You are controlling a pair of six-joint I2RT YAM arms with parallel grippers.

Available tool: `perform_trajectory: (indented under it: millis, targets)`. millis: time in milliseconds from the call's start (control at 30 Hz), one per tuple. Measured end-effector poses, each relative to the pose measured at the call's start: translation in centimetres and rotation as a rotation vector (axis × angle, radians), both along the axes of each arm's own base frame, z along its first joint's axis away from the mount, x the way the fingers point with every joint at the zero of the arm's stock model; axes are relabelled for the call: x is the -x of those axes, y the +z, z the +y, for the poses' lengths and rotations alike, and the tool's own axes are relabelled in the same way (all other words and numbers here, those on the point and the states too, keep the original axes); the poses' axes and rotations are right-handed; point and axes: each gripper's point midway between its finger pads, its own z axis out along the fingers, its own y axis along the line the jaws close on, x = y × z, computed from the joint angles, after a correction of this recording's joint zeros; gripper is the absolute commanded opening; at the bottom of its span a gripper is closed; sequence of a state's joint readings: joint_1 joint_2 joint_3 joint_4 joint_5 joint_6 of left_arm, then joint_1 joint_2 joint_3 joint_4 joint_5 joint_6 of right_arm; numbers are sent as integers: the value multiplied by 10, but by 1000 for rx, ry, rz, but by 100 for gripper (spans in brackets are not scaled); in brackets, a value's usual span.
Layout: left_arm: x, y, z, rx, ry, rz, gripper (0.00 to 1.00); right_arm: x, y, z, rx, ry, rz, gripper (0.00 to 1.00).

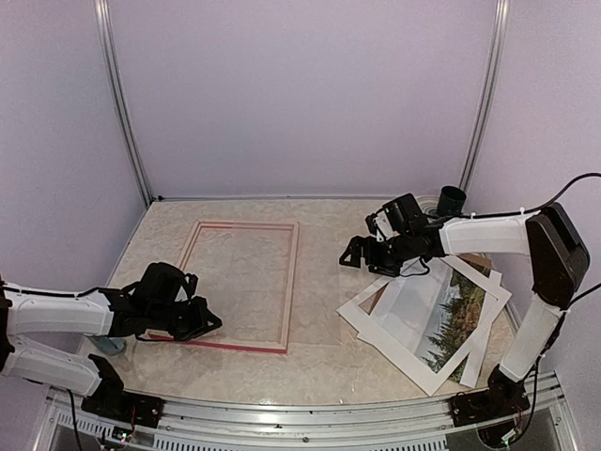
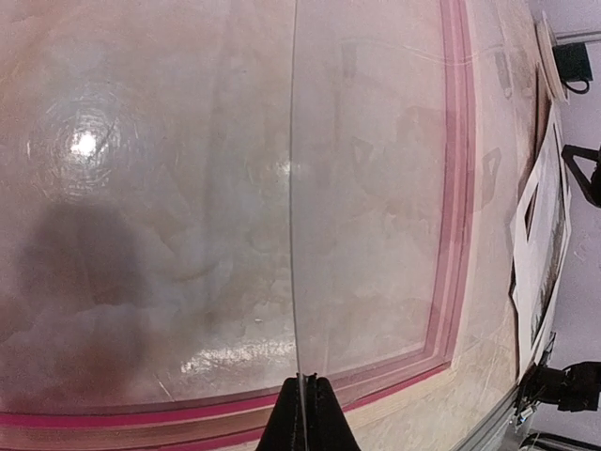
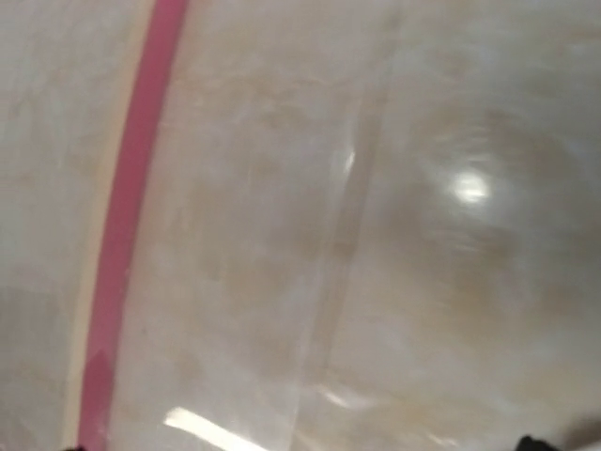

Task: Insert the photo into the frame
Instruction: Place the glass panel in the frame body.

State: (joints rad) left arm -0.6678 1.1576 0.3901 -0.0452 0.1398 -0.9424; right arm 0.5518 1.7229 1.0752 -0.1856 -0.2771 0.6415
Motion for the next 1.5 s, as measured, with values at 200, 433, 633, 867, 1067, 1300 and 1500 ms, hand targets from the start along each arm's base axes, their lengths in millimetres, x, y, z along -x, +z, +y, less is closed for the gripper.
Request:
perform_trajectory:
  millis: [200, 433, 633, 867, 1067, 1300, 1500]
  targets:
    - [-2, -5, 10, -35, 12, 1, 17, -1, -5, 26, -21, 45, 20, 99]
    - [-5, -4, 25, -72, 45, -10, 40, 0, -19, 39, -51, 60, 67, 99]
    - [-11, 5, 44, -127, 94, -41, 67, 1, -25, 48, -88, 67, 102, 99]
    - [-37, 34, 71, -184, 204, -104, 93, 3, -36, 53, -110, 76, 138, 99]
    - [-70, 62, 110, -203, 342, -157, 99, -3, -37, 62, -129, 93, 143, 99]
    - [-104, 62, 147, -263, 430, -142, 99, -8, -42, 64, -149, 104, 162, 99]
    - [-111, 42, 161, -284, 449, -93, 99, -14, -41, 63, -186, 105, 171, 99]
